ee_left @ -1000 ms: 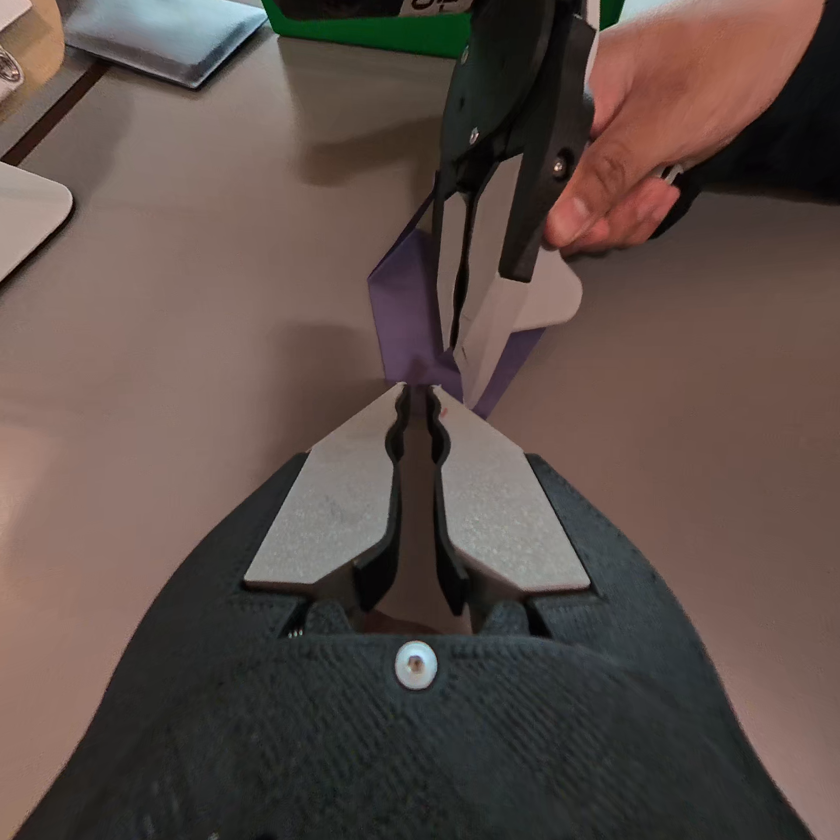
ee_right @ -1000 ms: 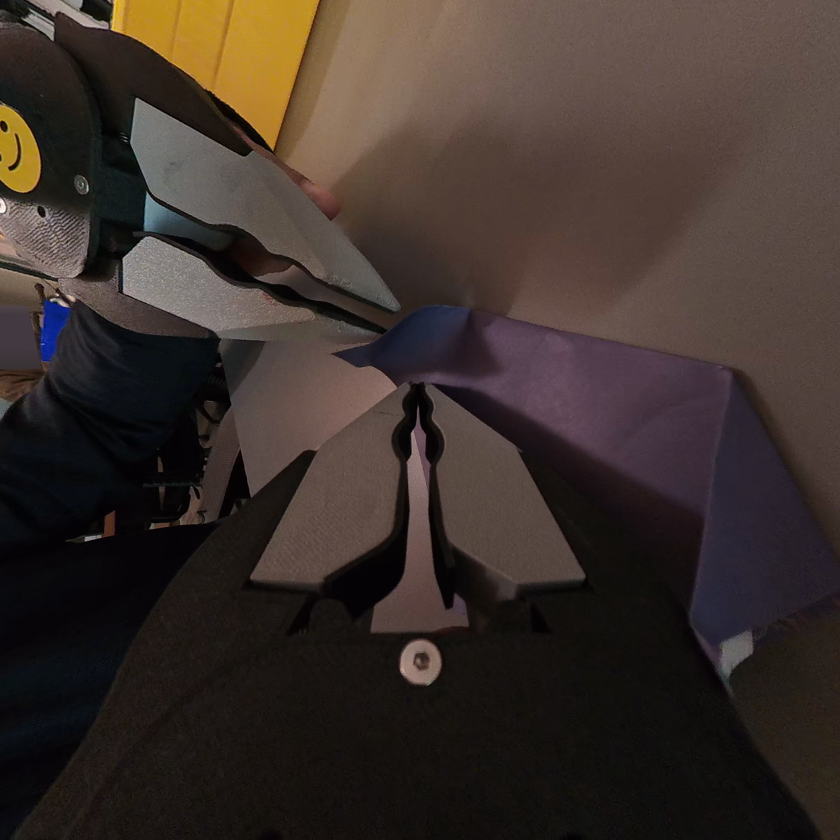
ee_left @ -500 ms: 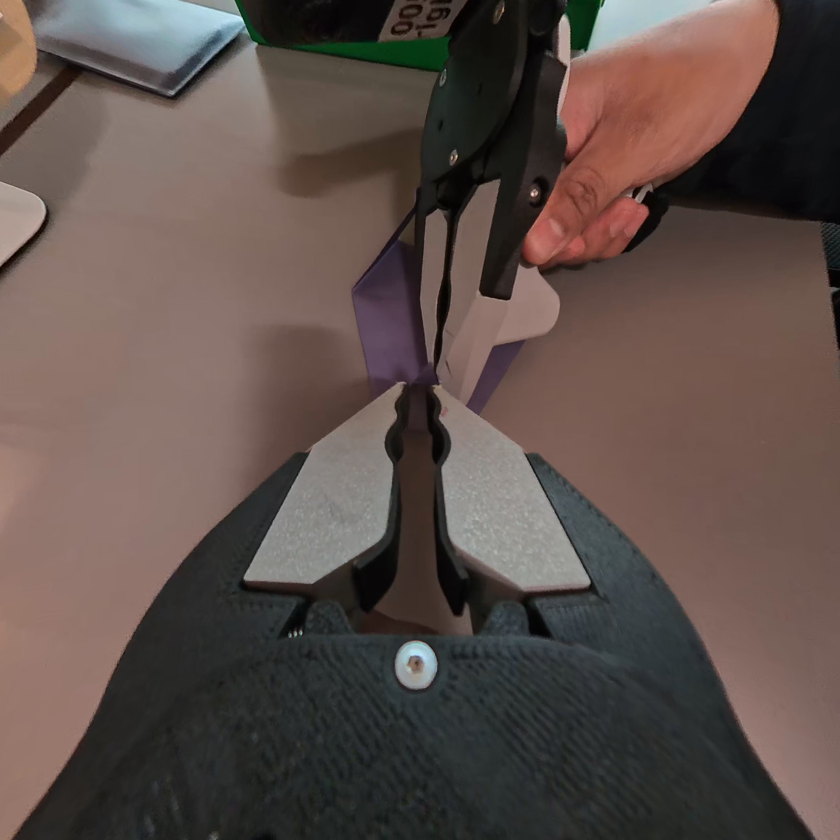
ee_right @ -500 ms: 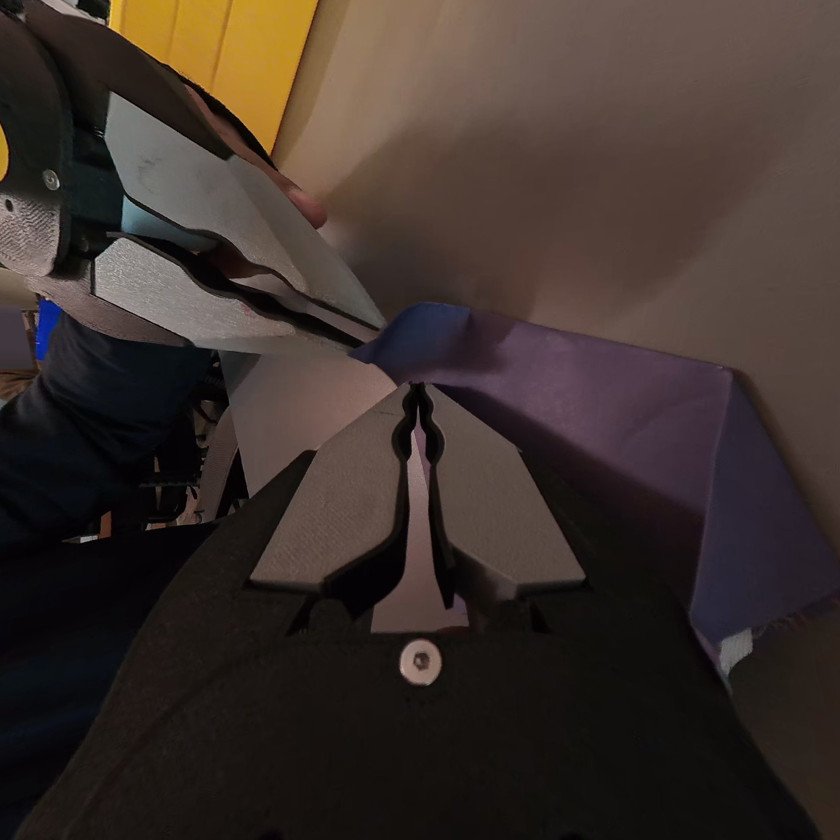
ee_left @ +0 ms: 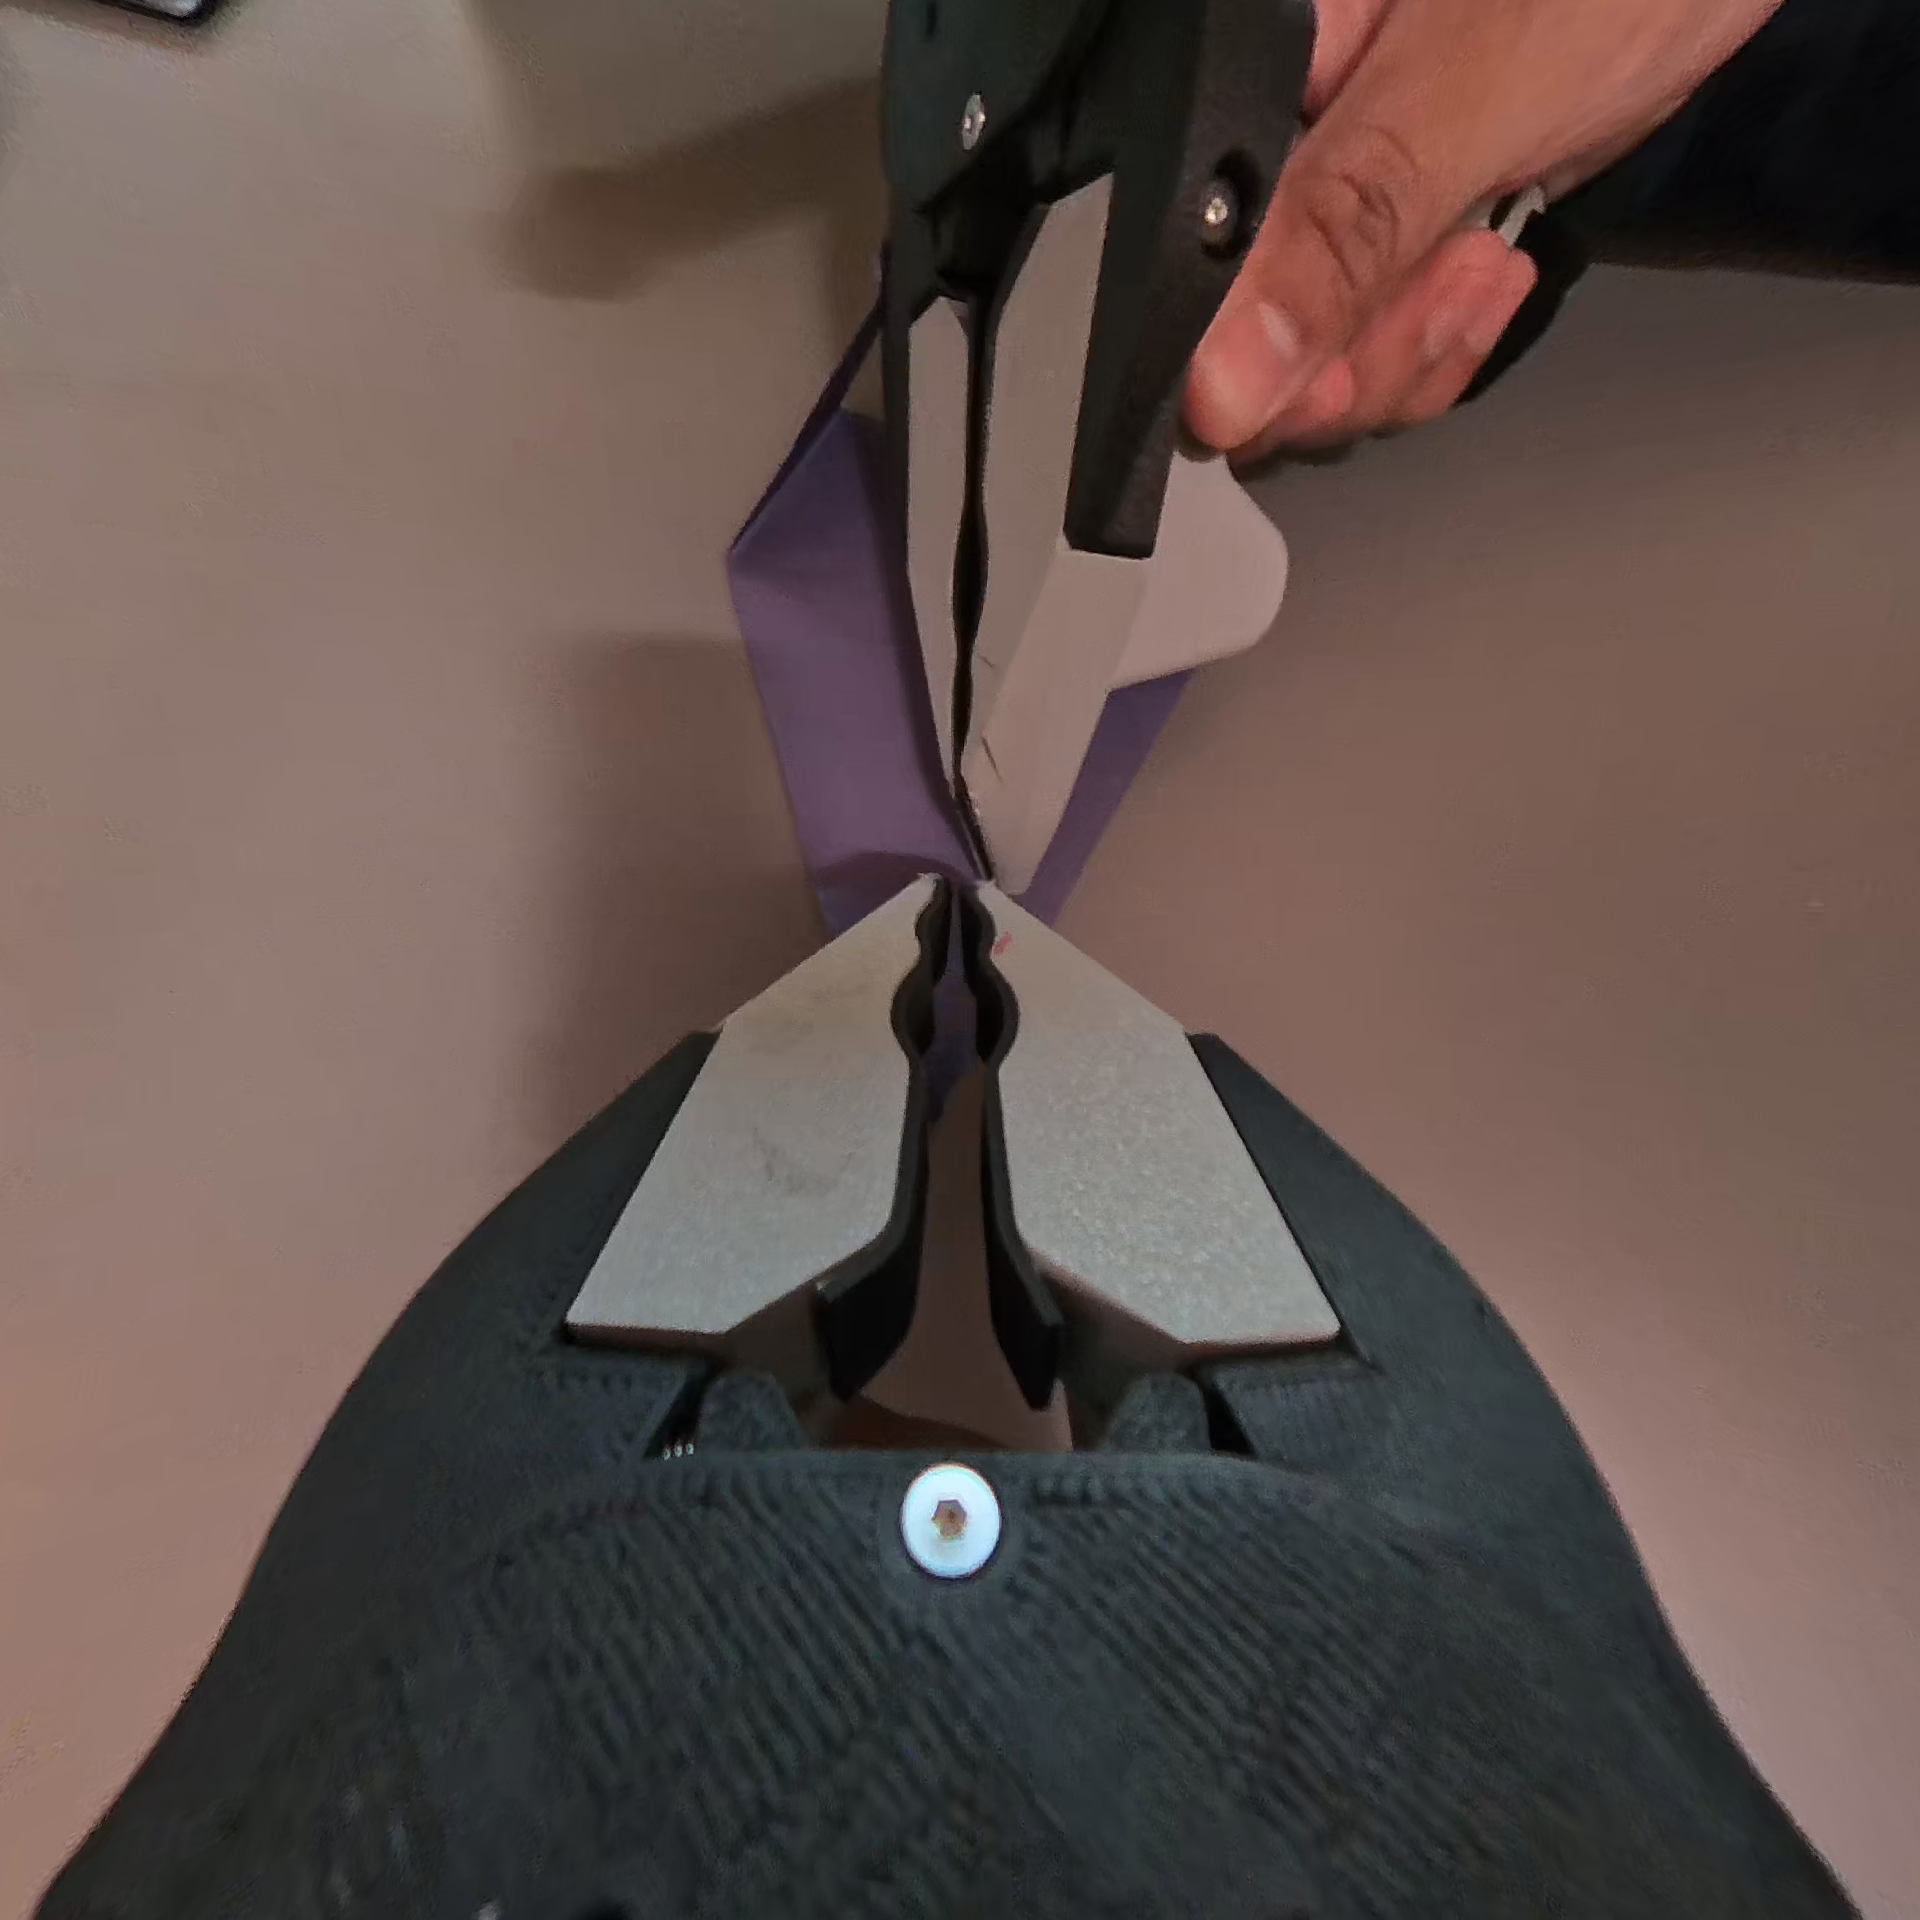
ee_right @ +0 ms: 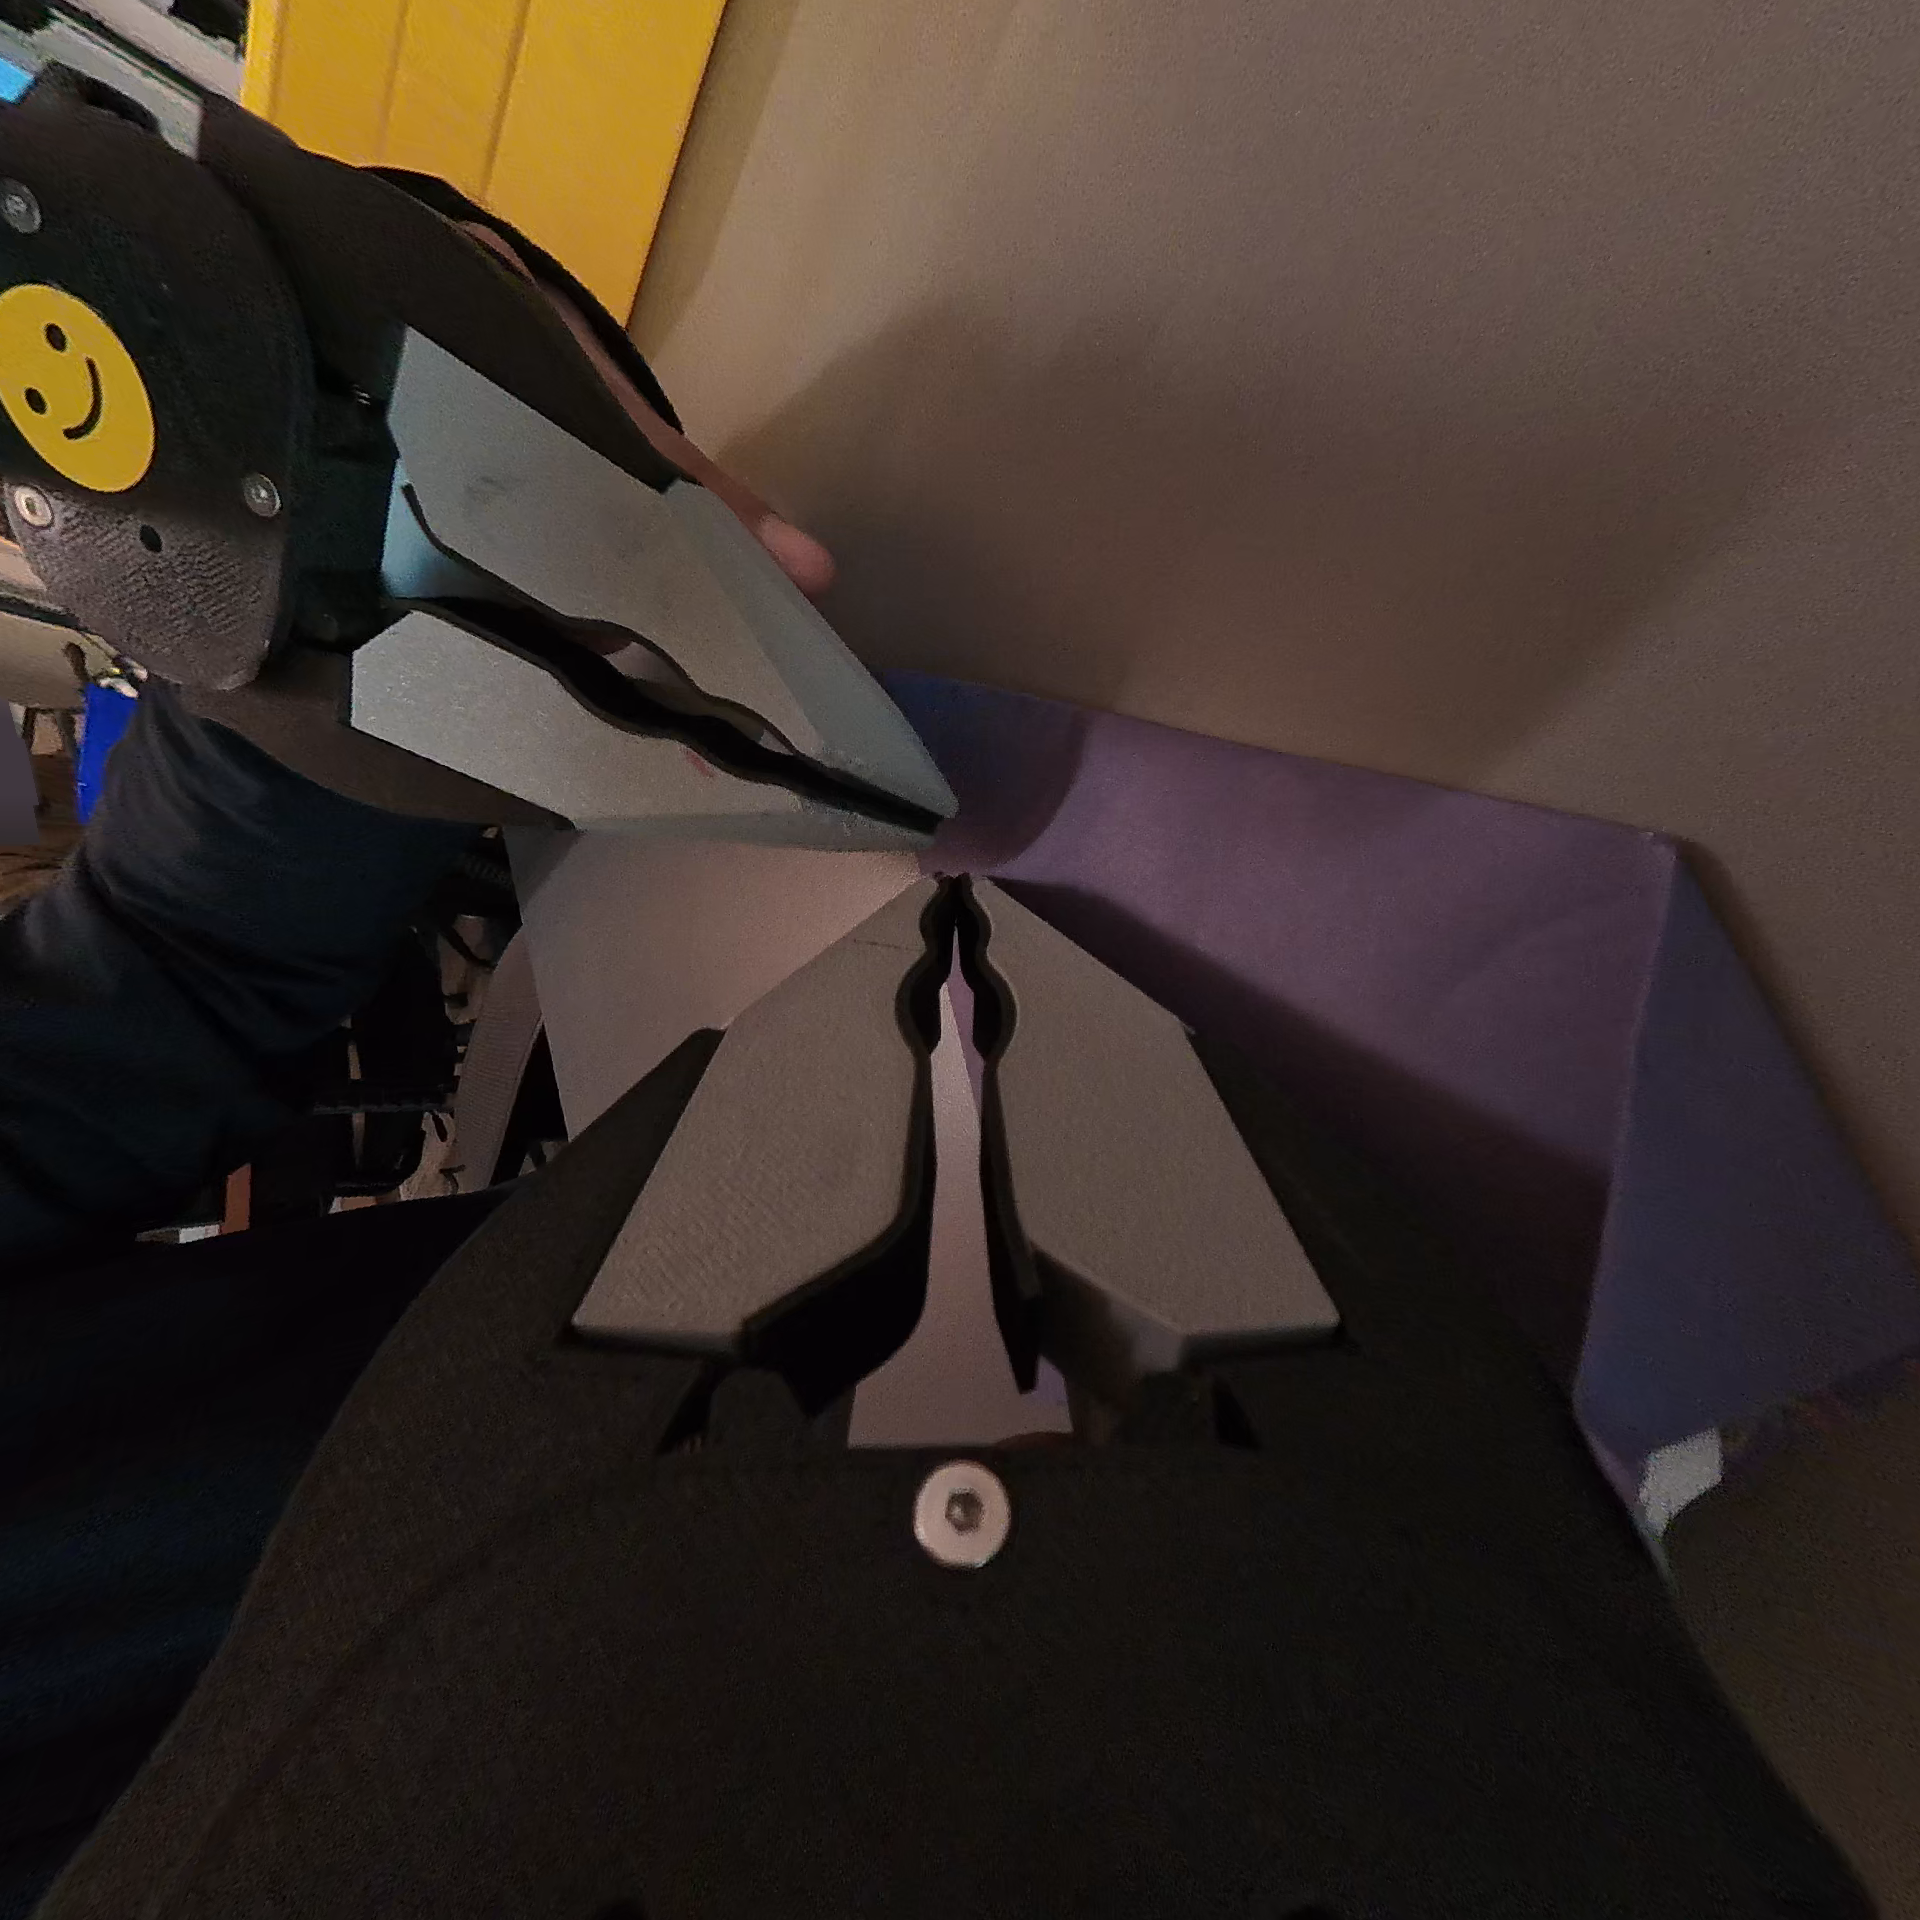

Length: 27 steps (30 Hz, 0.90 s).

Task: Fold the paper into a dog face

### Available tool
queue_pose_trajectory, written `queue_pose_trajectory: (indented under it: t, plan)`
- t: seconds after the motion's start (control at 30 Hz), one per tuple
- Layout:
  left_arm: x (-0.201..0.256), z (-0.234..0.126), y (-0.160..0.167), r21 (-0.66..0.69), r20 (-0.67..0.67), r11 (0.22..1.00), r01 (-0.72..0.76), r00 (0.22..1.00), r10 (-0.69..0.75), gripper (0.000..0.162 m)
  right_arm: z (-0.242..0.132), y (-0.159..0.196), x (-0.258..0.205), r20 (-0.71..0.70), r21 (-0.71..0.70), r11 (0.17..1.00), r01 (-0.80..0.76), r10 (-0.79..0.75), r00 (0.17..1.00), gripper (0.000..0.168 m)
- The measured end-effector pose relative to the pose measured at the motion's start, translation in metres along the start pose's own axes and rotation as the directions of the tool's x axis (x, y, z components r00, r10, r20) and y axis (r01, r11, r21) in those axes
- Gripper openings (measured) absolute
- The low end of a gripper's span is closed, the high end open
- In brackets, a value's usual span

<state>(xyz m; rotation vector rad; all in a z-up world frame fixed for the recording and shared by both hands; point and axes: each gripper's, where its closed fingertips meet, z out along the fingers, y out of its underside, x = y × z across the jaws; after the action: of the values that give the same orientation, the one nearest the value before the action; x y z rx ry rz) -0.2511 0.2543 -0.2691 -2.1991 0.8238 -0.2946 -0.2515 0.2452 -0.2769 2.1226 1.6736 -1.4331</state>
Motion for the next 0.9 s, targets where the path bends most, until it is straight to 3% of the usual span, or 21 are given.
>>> queue_pose_trajectory:
  t: [0.03,0.2,0.37,0.5,0.57,0.67,0.9]
  plan:
    - [0.002,0.001,0.002,-0.008,-0.012,1.000,0.001,1.000,-0.001,0.000,0.000,0.000,0.000,0.000,0.000,1.000,0.000,0.000,1.000,0.000]
    - [0.004,0.000,0.005,0.000,-0.006,1.000,-0.021,1.000,0.021,0.000,0.000,0.000,0.000,0.004,0.000,1.000,-0.003,0.003,1.000,0.000]
    - [-0.011,-0.042,-0.019,0.152,0.062,0.988,0.040,0.997,-0.050,0.005,0.000,0.000,0.000,0.008,0.000,1.000,-0.005,0.005,1.000,0.000]
    - [-0.041,-0.054,0.026,-0.038,0.167,0.968,0.247,0.957,-0.238,0.017,0.000,0.000,0.000,0.005,-0.001,1.000,-0.003,0.003,1.000,0.000]
    - [-0.036,-0.048,0.038,-0.061,0.092,0.910,0.411,0.910,-0.404,0.022,0.000,0.000,0.000,0.002,-0.001,1.000,-0.002,0.002,1.000,0.000]
    - [-0.024,-0.044,0.027,0.008,-0.071,0.837,0.547,0.835,-0.545,0.022,0.000,0.000,0.000,0.001,0.001,1.000,-0.003,0.003,1.000,0.000]
    - [-0.010,-0.037,0.031,-0.043,-0.129,0.814,0.579,0.805,-0.580,0.020,0.000,0.000,0.000,0.004,0.000,1.000,-0.005,0.005,1.000,0.000]
